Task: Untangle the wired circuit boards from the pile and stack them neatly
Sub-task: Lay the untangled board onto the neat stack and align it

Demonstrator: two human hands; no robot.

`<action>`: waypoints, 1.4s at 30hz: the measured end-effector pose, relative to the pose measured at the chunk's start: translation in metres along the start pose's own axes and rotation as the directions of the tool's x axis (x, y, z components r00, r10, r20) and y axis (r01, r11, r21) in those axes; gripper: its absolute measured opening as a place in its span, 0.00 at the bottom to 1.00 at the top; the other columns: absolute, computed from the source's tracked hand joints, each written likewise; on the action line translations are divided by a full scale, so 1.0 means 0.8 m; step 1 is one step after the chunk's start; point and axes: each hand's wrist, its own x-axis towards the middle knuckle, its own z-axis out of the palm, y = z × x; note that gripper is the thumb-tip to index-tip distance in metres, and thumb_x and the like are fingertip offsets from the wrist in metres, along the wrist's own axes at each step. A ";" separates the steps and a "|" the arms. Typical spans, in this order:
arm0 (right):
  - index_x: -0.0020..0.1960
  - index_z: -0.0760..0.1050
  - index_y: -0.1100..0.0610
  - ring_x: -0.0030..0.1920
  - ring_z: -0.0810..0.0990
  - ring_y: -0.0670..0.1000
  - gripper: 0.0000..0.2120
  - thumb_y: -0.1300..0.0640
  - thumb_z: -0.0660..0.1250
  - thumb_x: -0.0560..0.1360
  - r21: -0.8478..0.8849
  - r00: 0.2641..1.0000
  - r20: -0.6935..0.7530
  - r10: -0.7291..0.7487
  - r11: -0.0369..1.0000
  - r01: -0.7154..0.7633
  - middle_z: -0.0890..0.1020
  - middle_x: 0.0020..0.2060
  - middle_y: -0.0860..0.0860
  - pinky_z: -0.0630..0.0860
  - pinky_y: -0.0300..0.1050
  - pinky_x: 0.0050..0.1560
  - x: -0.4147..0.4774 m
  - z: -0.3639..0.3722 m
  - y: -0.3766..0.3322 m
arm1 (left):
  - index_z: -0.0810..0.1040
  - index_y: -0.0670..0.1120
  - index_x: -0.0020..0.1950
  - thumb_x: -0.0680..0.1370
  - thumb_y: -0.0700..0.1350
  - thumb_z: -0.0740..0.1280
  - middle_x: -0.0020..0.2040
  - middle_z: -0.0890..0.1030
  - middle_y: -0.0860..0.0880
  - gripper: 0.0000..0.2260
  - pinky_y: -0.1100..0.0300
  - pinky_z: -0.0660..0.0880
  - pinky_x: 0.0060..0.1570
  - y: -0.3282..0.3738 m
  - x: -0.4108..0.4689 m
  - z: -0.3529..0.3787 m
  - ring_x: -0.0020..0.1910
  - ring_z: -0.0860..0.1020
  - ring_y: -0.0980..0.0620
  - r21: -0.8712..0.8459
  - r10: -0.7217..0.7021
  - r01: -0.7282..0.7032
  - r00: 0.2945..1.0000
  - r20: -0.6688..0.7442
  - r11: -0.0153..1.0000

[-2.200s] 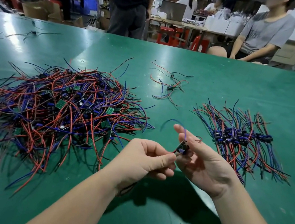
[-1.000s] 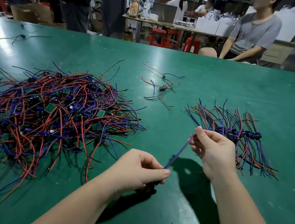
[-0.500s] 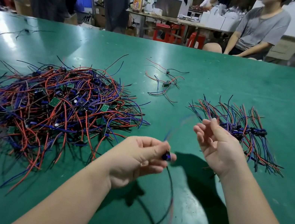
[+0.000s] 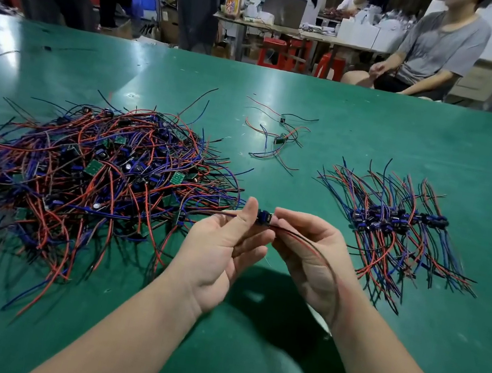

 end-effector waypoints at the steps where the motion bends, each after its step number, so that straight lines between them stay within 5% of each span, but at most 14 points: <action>1: 0.39 0.86 0.53 0.38 0.83 0.45 0.11 0.63 0.74 0.58 0.001 1.000 0.019 -0.002 1.000 0.002 0.86 0.37 0.52 0.78 0.35 0.43 0.000 0.000 0.000 | 0.79 0.43 0.43 0.66 0.51 0.70 0.34 0.84 0.49 0.13 0.69 0.75 0.26 -0.001 0.000 0.001 0.29 0.81 0.59 -0.019 0.018 -0.018 1.000 -0.016 1.000; 6: 0.44 0.85 0.57 0.43 0.84 0.48 0.13 0.65 0.73 0.60 0.038 0.996 0.082 -0.018 0.999 0.015 0.86 0.42 0.54 0.79 0.36 0.45 -0.003 0.002 0.001 | 0.79 0.43 0.40 0.66 0.50 0.70 0.33 0.83 0.50 0.11 0.68 0.75 0.25 -0.003 -0.001 0.001 0.28 0.80 0.59 -0.117 0.073 -0.077 0.996 -0.043 0.990; 10: 0.37 0.85 0.56 0.35 0.83 0.47 0.07 0.58 0.73 0.59 0.114 0.999 -0.053 0.009 0.993 -0.002 0.85 0.35 0.52 0.78 0.36 0.40 0.001 0.008 0.001 | 0.76 0.43 0.45 0.66 0.50 0.70 0.36 0.84 0.49 0.13 0.67 0.75 0.25 -0.010 -0.003 0.007 0.30 0.81 0.58 -0.028 0.135 -0.135 0.991 -0.004 0.990; 13: 0.37 0.81 0.57 0.30 0.81 0.46 0.05 0.56 0.70 0.63 0.252 0.989 -0.109 0.101 0.965 -0.071 0.83 0.32 0.52 0.76 0.36 0.31 0.005 0.002 -0.011 | 0.76 0.44 0.46 0.66 0.43 0.73 0.42 0.85 0.48 0.12 0.64 0.77 0.29 -0.013 -0.009 0.009 0.34 0.83 0.54 0.081 0.164 -0.180 0.972 0.170 0.980; 16: 0.36 0.80 0.59 0.29 0.79 0.45 0.07 0.55 0.70 0.64 0.418 0.984 -0.067 0.166 0.900 -0.123 0.81 0.31 0.50 0.73 0.33 0.26 0.005 -0.012 -0.033 | 0.80 0.45 0.46 0.72 0.33 0.70 0.47 0.85 0.48 0.08 0.62 0.79 0.34 -0.019 -0.015 0.003 0.39 0.83 0.52 0.378 0.067 -0.224 0.920 0.385 0.899; 20: 0.35 0.81 0.61 0.30 0.78 0.45 0.13 0.62 0.82 0.54 0.563 0.984 0.161 0.077 0.812 -0.155 0.79 0.31 0.51 0.72 0.32 0.26 -0.002 -0.027 -0.051 | 0.75 0.48 0.52 0.80 0.34 0.61 0.48 0.83 0.46 0.10 0.62 0.78 0.32 -0.027 0.001 -0.003 0.35 0.82 0.54 0.531 0.086 -0.136 0.989 0.117 0.837; 23: 0.36 0.80 0.56 0.27 0.75 0.43 0.12 0.55 0.82 0.59 0.331 0.925 0.375 0.057 0.924 -0.192 0.79 0.29 0.50 0.70 0.30 0.26 -0.006 -0.031 -0.052 | 0.73 0.50 0.53 0.82 0.40 0.58 0.50 0.80 0.48 0.07 0.60 0.78 0.38 -0.024 0.020 -0.010 0.43 0.79 0.53 0.515 0.179 -0.113 0.981 -0.079 0.849; 26: 0.38 0.80 0.57 0.26 0.75 0.44 0.09 0.55 0.79 0.65 0.155 0.847 0.515 0.135 0.957 -0.247 0.77 0.28 0.51 0.72 0.32 0.26 -0.011 -0.028 -0.048 | 0.76 0.49 0.51 0.83 0.49 0.55 0.48 0.84 0.47 0.11 0.58 0.75 0.45 -0.012 0.022 -0.015 0.46 0.80 0.50 0.474 0.176 -0.118 0.981 -0.080 0.873; 30: 0.37 0.80 0.57 0.23 0.74 0.45 0.04 0.59 0.74 0.67 -0.258 0.940 0.256 0.225 0.953 -0.158 0.79 0.29 0.54 0.65 0.32 0.19 -0.009 -0.025 -0.046 | 0.80 0.38 0.48 0.72 0.65 0.57 0.38 0.83 0.36 0.30 0.61 0.78 0.37 -0.004 0.003 -0.005 0.36 0.82 0.42 0.384 -0.188 0.102 0.962 0.196 0.918; 34: 0.39 0.78 0.63 0.22 0.72 0.44 0.03 0.64 0.71 0.71 -0.482 0.965 -0.066 0.254 0.839 -0.254 0.79 0.27 0.52 0.64 0.32 0.20 0.002 -0.033 -0.040 | 0.72 0.41 0.40 0.82 0.50 0.56 0.25 0.76 0.46 0.16 0.61 0.74 0.26 -0.015 -0.006 -0.001 0.17 0.69 0.52 0.556 -0.159 0.040 0.973 0.168 0.830; 37: 0.40 0.78 0.64 0.24 0.74 0.44 0.03 0.65 0.70 0.72 -0.406 0.959 -0.120 0.258 0.868 -0.285 0.79 0.27 0.52 0.68 0.32 0.23 0.006 -0.036 -0.035 | 0.66 0.44 0.36 0.83 0.46 0.53 0.21 0.65 0.51 0.16 0.63 0.66 0.23 -0.024 -0.005 -0.003 0.18 0.59 0.54 0.670 -0.135 0.000 0.980 0.149 0.742; 42: 0.39 0.78 0.63 0.25 0.77 0.43 0.03 0.63 0.70 0.69 -0.103 0.952 -0.230 0.203 0.967 -0.232 0.81 0.29 0.53 0.70 0.29 0.22 0.016 -0.046 -0.045 | 0.75 0.43 0.52 0.84 0.47 0.51 0.20 0.63 0.54 0.15 0.61 0.67 0.22 -0.032 -0.011 0.000 0.18 0.60 0.57 0.748 -0.159 -0.072 0.960 0.232 0.660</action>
